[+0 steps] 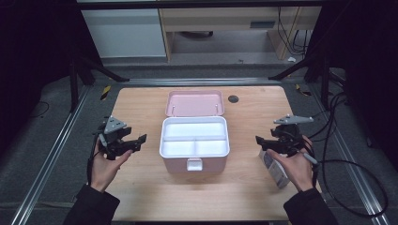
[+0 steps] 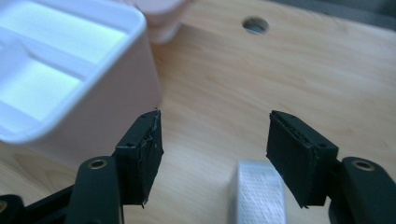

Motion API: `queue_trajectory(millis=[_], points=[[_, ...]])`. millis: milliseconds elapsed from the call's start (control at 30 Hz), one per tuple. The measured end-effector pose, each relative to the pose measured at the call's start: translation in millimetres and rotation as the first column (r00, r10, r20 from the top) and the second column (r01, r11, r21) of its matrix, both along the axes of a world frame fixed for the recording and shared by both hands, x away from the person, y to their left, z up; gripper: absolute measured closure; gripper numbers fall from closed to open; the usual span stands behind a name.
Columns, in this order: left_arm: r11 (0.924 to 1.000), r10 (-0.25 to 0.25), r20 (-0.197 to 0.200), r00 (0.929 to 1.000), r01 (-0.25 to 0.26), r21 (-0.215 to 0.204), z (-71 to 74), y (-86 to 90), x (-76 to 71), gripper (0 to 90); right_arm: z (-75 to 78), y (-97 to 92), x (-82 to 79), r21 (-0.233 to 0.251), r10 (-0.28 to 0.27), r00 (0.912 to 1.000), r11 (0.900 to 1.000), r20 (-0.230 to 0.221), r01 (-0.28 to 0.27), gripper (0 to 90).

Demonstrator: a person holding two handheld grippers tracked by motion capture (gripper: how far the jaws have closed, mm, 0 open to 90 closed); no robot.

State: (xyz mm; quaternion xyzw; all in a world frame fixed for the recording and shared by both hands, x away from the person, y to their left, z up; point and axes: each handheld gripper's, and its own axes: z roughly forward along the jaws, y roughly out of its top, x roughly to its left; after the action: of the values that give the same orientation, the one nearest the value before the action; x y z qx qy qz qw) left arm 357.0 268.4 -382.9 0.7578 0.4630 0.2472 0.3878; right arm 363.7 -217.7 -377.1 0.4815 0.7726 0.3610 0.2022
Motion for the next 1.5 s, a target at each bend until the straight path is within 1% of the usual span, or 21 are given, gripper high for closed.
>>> queue_trajectory(millis=[33, 67, 100, 167, 200, 300, 333, 367, 500, 600, 733, 800, 900, 967, 1000, 1067, 1133, 1200, 1300, 1400, 1500], points=[[0.9999, -0.012, 0.016, 0.9998, 0.012, -0.009, 7.0, -5.2, 3.3, 34.0, 3.7, 4.9, 2.8, 0.011, 0.013, 0.9998, 0.9998, 0.016, -0.014, 36.1], [0.9999, -0.012, 0.016, 0.9998, 0.012, -0.009, 7.0, -5.2, 3.3, 34.1, 7.2, 9.9, 5.6, 0.017, 0.027, 0.9994, 0.9995, 0.023, -0.027, 35.7], [0.9996, -0.025, 0.026, 0.9994, 0.025, -0.010, 11.5, -12.2, 7.3, 34.1, 10.2, 15.1, 8.2, 0.025, 0.038, 0.9988, 0.9989, 0.032, -0.039, 35.6], [0.9995, -0.031, 0.027, 0.9992, 0.031, -0.008, 12.4, -16.3, 9.3, 34.1, 12.8, 19.8, 10.8, 0.037, 0.049, 0.9979, 0.9980, 0.042, -0.051, 35.6], [0.9984, -0.054, 0.019, 0.9983, 0.055, -0.012, 12.5, -26.0, 12.8, 34.2, 17.0, 29.4, 15.5, 0.056, 0.071, 0.9955, 0.9957, 0.062, -0.075, 35.6], [0.9964, -0.085, 0.003, 0.9963, 0.085, 0.001, 7.5, -41.3, 17.2, 34.4, 18.0, 40.7, 19.9, 0.077, 0.092, 0.9929, 0.9923, 0.076, -0.098, 35.6], [0.9964, -0.085, 0.003, 0.9963, 0.085, 0.001, 7.5, -41.3, 17.2, 34.8, 18.0, 40.7, 19.9, 0.077, 0.092, 0.9929, 0.9923, 0.076, -0.098, 35.6], [0.9957, -0.093, -0.005, 0.9956, 0.093, 0.002, 3.8, -46.4, 18.4, 35.2, 15.6, 50.1, 23.3, 0.080, 0.119, 0.9904, 0.9889, 0.070, -0.125, 35.6], [0.9944, -0.106, -0.028, 0.9940, 0.106, -0.002, -4.3, -54.1, 18.9, 38.2, 6.0, 64.5, 26.0, 0.092, 0.171, 0.9831, 0.9800, 0.064, -0.177, 38.1], [0.9930, -0.117, -0.041, 0.9923, 0.117, 0.010, -9.6, -58.7, 19.0, 39.8, -2.0, 74.5, 28.3, 0.078, 0.221, 0.9743, 0.9715, 0.044, -0.224, 40.6], [0.9922, -0.121, -0.057, 0.9909, 0.123, 0.021, -15.1, -62.4, 20.0, 39.8, -12.9, 85.6, 30.1, 0.069, 0.247, 0.9690, 0.9666, 0.003, -0.247, 43.1], [0.9916, -0.124, -0.062, 0.9903, 0.126, 0.028, -16.8, -63.0, 20.4, 40.7, -15.6, 88.2, 30.2, 0.055, 0.249, 0.9684, 0.9670, -0.003, -0.249, 43.3], [0.9892, -0.135, -0.089, 0.9868, 0.139, 0.045, -22.8, -64.1, 23.1, 44.1, -25.5, 94.5, 31.9, 0.017, 0.254, 0.9668, 0.9671, -0.027, -0.254, 45.1], [0.9884, -0.135, -0.094, 0.9864, 0.141, 0.057, -24.3, -64.9, 23.9, 44.6, -26.9, 94.7, 32.4, 0.013, 0.254, 0.9667, 0.9672, -0.030, -0.254, 45.3], [0.9868, -0.140, -0.105, 0.9846, 0.148, 0.067, -26.2, -65.4, 25.3, 47.9, -30.6, 94.0, 33.6, -0.003, 0.250, 0.9674, 0.9682, -0.043, -0.250, 48.2], [0.9856, -0.143, -0.113, 0.9832, 0.152, 0.073, -28.0, -65.0, 27.1, 51.6, -33.6, 93.2, 34.0, 0.004, 0.253, 0.9660, 0.9675, -0.054, -0.253, 50.7], [0.9853, -0.155, -0.123, 0.9802, 0.163, 0.053, -28.6, -64.2, 28.6, 53.7, -35.6, 93.5, 33.9, 0.018, 0.259, 0.9640, 0.9660, -0.062, -0.258, 51.2], [0.9844, -0.157, -0.125, 0.9796, 0.166, 0.059, -28.1, -64.4, 29.3, 54.6, -35.6, 94.8, 33.2, 0.012, 0.253, 0.9655, 0.9675, -0.062, -0.253, 51.4], [0.9830, -0.164, -0.128, 0.9781, 0.173, 0.062, -27.5, -63.9, 30.7, 54.5, -36.6, 96.7, 31.4, 0.009, 0.252, 0.9637, 0.9675, -0.087, -0.253, 51.0], [0.9828, -0.164, -0.126, 0.9784, 0.173, 0.065, -27.5, -63.9, 31.0, 54.8, -38.5, 99.0, 29.7, 0.000, 0.246, 0.9654, 0.9691, -0.087, -0.247, 51.1], [0.9813, -0.163, -0.126, 0.9787, 0.174, 0.083, -26.8, -63.9, 32.6, 55.9, -37.5, 101.4, 28.5, -0.006, 0.235, 0.9673, 0.9717, -0.096, -0.236, 51.0]])
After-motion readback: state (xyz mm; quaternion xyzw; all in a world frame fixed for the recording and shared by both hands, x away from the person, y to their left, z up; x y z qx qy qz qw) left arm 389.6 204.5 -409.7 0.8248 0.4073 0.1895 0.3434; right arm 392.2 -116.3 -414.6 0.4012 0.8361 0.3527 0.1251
